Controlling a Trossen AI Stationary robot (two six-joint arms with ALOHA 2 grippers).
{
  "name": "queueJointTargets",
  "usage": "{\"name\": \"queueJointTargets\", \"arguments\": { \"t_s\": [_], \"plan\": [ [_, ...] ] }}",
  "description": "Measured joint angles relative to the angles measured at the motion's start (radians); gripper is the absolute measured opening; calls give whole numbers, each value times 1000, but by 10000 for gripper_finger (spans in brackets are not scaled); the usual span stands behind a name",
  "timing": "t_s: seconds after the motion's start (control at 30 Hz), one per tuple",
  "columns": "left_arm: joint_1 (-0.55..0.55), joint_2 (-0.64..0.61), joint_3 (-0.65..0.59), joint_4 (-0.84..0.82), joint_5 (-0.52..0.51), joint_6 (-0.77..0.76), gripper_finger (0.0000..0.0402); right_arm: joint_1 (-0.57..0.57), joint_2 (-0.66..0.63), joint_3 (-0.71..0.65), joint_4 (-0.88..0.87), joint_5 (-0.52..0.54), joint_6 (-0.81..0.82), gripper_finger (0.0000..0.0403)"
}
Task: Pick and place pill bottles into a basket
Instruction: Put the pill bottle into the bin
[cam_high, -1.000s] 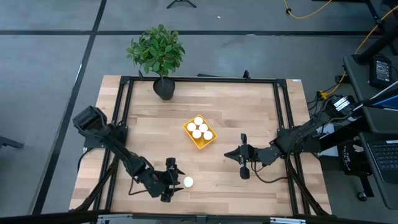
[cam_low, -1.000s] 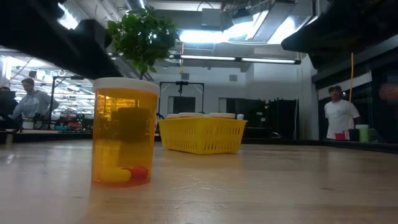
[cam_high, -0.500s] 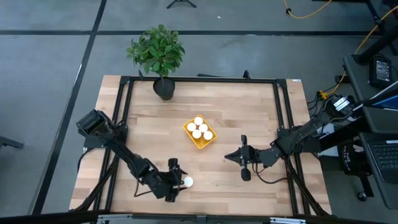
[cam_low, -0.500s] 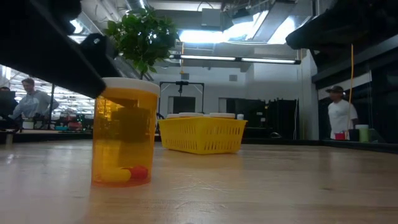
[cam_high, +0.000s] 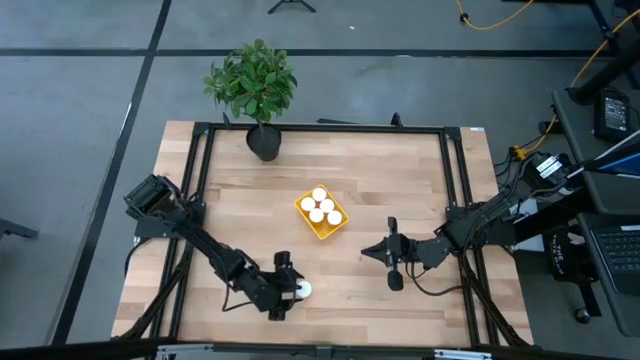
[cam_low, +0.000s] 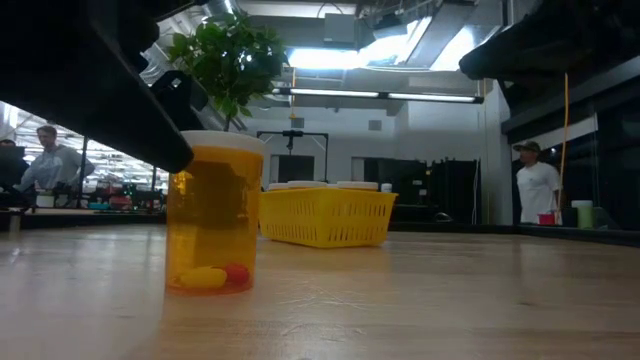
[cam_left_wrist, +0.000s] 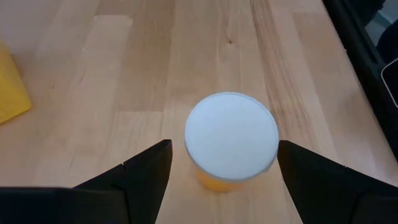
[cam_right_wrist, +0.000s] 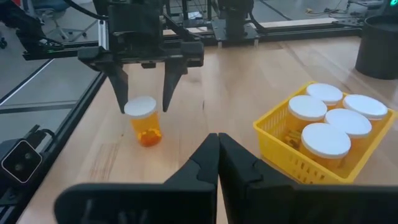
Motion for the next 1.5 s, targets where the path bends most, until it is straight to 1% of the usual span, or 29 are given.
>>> {"name": "queueJointTargets", "arguments": {
  "t_s": [0.13,0.6,0.9,1.07,1.3,1.5],
  "plan": [
    [2,0,0,0,29,3,279,0,0,0,-1,0,0,9],
    [20,0,-1,19,11,26,274,0,0,0,-1,0,-4,9],
    [42,0,-1,14,26,27,268,0,0,0,-7,0,-4,9],
    [42,0,-1,15,37,64,254,0,0,0,-7,0,-5,9],
    [42,0,-1,17,51,111,222,0,0,0,-13,0,-5,9],
    [42,0,-1,18,51,113,206,0,0,0,-13,0,-4,9]
  ]
}}
